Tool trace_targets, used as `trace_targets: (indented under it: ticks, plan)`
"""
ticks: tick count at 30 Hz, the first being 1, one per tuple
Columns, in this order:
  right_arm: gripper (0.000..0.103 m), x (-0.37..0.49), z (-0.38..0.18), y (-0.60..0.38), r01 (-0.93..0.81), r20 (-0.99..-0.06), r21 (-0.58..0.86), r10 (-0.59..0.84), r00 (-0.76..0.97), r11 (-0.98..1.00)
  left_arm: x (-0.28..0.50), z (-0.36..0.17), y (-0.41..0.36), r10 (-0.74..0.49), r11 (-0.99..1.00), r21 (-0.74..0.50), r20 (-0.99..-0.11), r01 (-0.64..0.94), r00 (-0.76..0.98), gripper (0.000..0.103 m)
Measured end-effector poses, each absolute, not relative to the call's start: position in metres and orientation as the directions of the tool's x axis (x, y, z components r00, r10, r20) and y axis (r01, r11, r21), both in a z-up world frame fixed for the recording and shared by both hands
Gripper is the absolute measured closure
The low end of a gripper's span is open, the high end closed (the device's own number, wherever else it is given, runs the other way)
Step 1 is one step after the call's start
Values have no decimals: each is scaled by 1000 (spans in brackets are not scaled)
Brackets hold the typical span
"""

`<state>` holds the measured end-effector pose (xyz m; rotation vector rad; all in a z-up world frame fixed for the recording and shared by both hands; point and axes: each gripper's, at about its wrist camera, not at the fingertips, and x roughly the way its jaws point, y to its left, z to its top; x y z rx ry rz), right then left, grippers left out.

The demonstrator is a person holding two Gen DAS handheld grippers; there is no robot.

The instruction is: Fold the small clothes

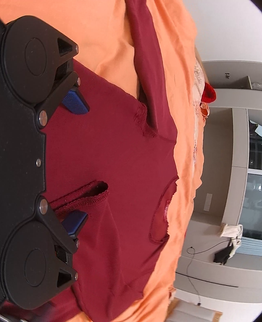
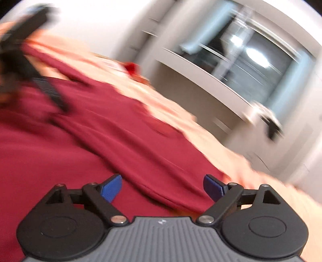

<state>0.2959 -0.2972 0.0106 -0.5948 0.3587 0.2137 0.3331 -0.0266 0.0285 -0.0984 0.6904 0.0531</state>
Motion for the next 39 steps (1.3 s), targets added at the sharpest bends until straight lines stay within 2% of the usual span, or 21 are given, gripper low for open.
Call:
trace_targets:
  ticks: [3, 7, 9, 13, 18, 23, 25, 28, 32, 39]
  plan:
    - [12, 323, 4, -328, -172, -420, -461, -43, 906, 871, 333, 26, -31, 33, 996, -45, -641, -81, 767, 1]
    - [12, 353, -12, -360, -56, -490, -372, -145, 859, 927, 334, 24, -32, 43, 996, -29, -640, -80, 767, 0]
    - [11, 360, -17, -376, -31, -495, -342, -152, 856, 939, 334, 24, -32, 43, 996, -28, -640, -80, 767, 0]
    - [5, 369, -19, -385, 35, -439, -322, -183, 880, 946, 334, 24, -32, 42, 996, -30, -639, -79, 768, 0]
    - [3, 365, -16, -395, 55, -397, -245, -152, 905, 968, 334, 22, -32, 40, 997, -27, -636, -74, 770, 0]
    - [1, 367, -15, -400, 153, -386, -226, -232, 893, 962, 333, 22, -31, 39, 997, -25, -635, -71, 772, 0]
    - [1, 368, -14, -409, 210, -398, -202, -276, 875, 957, 332, 22, -32, 42, 997, -20, -634, -71, 772, 0]
    - [1, 368, -15, -421, 223, -418, -133, -258, 871, 966, 332, 22, -33, 44, 998, -15, -633, -69, 773, 0]
    - [0, 369, -18, -421, 206, -444, -137, -246, 862, 969, 332, 21, -33, 45, 998, -13, -633, -68, 773, 0]
    - [0, 361, -14, -415, 152, -548, -151, -210, 810, 977, 332, 20, -37, 59, 998, 12, -635, -67, 771, 0]
